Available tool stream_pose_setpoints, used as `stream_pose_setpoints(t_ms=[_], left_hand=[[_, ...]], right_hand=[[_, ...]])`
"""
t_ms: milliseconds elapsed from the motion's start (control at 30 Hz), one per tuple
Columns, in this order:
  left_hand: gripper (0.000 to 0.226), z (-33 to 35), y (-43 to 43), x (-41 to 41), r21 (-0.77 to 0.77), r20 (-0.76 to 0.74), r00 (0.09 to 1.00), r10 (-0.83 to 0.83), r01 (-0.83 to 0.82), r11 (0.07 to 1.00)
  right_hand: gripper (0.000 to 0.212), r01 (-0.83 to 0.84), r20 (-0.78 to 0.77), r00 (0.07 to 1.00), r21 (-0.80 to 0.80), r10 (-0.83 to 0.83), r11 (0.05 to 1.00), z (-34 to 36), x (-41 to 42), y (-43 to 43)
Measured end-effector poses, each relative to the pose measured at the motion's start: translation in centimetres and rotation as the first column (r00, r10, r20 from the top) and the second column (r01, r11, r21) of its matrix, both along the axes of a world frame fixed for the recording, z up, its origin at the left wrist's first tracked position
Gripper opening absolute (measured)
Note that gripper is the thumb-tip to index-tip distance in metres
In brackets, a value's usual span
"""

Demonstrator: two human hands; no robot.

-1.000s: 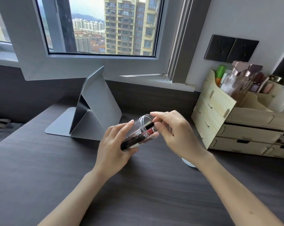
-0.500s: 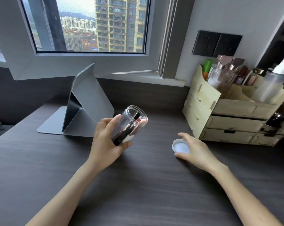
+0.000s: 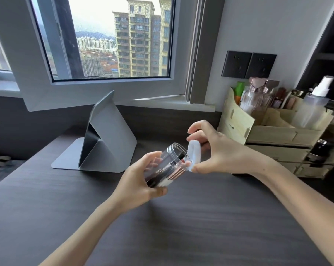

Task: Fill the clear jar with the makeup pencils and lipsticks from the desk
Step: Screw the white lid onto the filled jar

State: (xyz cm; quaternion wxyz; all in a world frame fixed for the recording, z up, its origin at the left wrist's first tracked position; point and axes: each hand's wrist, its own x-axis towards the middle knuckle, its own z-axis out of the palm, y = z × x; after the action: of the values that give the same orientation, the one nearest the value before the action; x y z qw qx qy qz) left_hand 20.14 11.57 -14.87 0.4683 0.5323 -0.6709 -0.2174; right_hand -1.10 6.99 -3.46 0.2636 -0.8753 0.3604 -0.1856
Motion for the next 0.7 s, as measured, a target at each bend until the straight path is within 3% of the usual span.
stream_pose_setpoints(t_ms=[133,267,533,633,700], left_hand=[[0.080,0.4,0.3,-0.1,0.037,-0.017,0.999,-0.041,0.042,0.998],[0.080,0.7,0.4,0.2,0.090,-0.054,0.997,-0.061,0.066,0.994],[0.075,1.5,0.6,0.8,0.233,-0.112,0.972,-0.205,0.226,0.946],[0.075,1.5,0.7,0.7,0.237,-0.145,0.968,-0.205,0.235,0.943],[0.075,1.4,0.8,0.4,0.210,-0.112,0.981,-0.157,0.178,0.961]], right_hand=[[0.067,-0.081,0.091,0.993,0.131,0.069,0.988,-0.1,0.5,-0.9],[0.059,-0.159,0.139,0.980,0.127,0.141,0.979,-0.4,0.5,-1.0],[0.055,-0.305,0.001,0.952,0.074,0.306,0.949,0.0,0.8,-1.2],[0.050,-0.259,-0.033,0.965,0.053,0.261,0.965,0.0,1.0,-1.4],[0.041,-0.138,-0.057,0.989,-0.010,0.137,0.990,-0.3,1.5,-1.2]])
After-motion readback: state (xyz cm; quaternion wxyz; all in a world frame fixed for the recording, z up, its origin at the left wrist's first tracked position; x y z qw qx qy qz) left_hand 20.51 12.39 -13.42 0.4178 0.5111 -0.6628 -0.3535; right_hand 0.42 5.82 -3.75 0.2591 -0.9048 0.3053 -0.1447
